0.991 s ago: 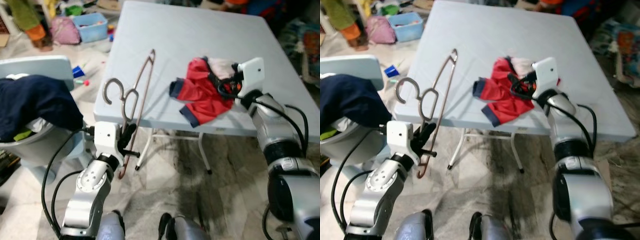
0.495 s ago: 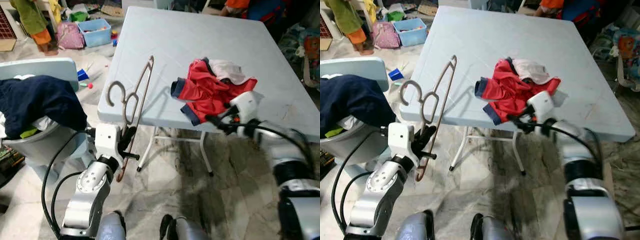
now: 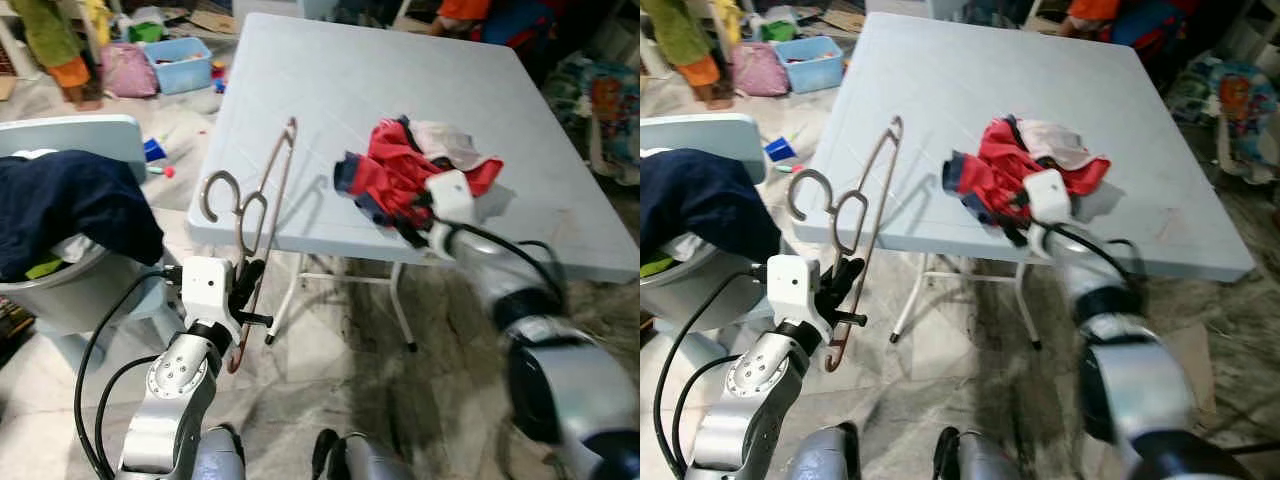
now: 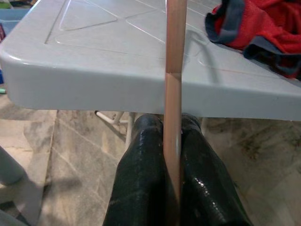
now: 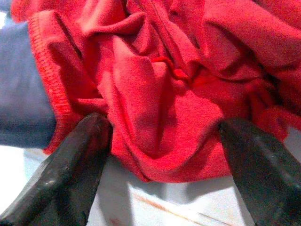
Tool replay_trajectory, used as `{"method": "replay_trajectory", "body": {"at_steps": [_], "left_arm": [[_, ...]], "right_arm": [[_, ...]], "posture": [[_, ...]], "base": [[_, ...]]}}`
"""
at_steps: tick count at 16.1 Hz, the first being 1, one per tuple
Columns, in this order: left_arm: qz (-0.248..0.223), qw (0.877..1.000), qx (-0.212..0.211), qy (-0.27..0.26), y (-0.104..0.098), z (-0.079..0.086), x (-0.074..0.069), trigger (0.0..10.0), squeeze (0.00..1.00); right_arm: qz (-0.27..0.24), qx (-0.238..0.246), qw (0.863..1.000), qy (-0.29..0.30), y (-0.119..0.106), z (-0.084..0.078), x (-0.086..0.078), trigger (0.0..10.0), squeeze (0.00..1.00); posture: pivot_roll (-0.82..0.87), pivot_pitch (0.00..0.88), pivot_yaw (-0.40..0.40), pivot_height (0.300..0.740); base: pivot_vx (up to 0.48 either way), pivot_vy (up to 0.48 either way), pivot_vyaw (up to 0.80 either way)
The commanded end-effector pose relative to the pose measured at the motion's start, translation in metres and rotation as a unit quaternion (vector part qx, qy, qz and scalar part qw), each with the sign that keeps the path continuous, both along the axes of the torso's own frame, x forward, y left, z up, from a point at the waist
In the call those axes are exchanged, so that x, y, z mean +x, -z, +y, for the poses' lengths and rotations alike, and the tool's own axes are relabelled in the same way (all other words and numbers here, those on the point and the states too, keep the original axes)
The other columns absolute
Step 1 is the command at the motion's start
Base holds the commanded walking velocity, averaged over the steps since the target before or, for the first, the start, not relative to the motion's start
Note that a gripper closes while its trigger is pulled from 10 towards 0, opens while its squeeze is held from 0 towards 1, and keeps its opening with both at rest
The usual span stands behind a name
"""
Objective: Hang hanger
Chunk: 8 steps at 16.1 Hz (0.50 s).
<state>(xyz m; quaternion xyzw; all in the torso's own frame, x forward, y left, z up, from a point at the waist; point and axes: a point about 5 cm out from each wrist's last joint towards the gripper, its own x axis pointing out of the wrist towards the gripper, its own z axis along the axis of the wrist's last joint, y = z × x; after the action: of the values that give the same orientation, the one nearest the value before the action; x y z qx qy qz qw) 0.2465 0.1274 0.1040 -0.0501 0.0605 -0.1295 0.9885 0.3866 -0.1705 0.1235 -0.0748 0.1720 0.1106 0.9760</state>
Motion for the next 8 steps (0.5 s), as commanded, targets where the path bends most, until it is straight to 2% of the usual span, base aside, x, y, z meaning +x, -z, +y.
{"method": "replay_trajectory", "body": {"at_steps": [1,3,4,6,8], "left_arm": [[0.011,1.000,0.004,-0.008,0.004,0.000,-0.003,10.0,0.00],[0.011,1.000,0.005,-0.013,0.003,0.002,-0.005,10.0,0.00],[0.010,1.000,0.006,-0.017,0.003,0.003,-0.004,10.0,0.00],[0.009,1.000,0.007,-0.019,0.002,0.004,-0.003,10.0,0.00],[0.008,1.000,0.009,-0.019,0.003,0.005,0.000,10.0,0.00]], "right_arm": [[0.007,0.035,0.998,0.049,-0.002,0.005,0.004,10.0,0.00],[-0.006,0.110,0.991,0.081,-0.020,0.039,0.014,10.0,0.00],[-0.021,0.157,0.984,0.077,-0.035,0.066,0.019,10.0,0.00],[-0.022,0.159,0.986,0.053,-0.038,0.086,0.018,10.0,0.00],[-0.024,0.155,0.987,0.026,-0.038,0.091,0.017,10.0,0.00]], "posture": [[0.16,0.129,-0.165,0.740],[0.17,0.130,-0.172,0.740],[0.18,0.125,-0.180,0.740],[0.18,0.120,-0.180,0.740],[0.18,0.111,-0.172,0.740]], "base": [[0.000,0.000,0.00],[0.000,0.000,0.00],[0.000,0.000,0.00],[0.000,0.000,0.00],[0.000,0.000,0.00]]}}
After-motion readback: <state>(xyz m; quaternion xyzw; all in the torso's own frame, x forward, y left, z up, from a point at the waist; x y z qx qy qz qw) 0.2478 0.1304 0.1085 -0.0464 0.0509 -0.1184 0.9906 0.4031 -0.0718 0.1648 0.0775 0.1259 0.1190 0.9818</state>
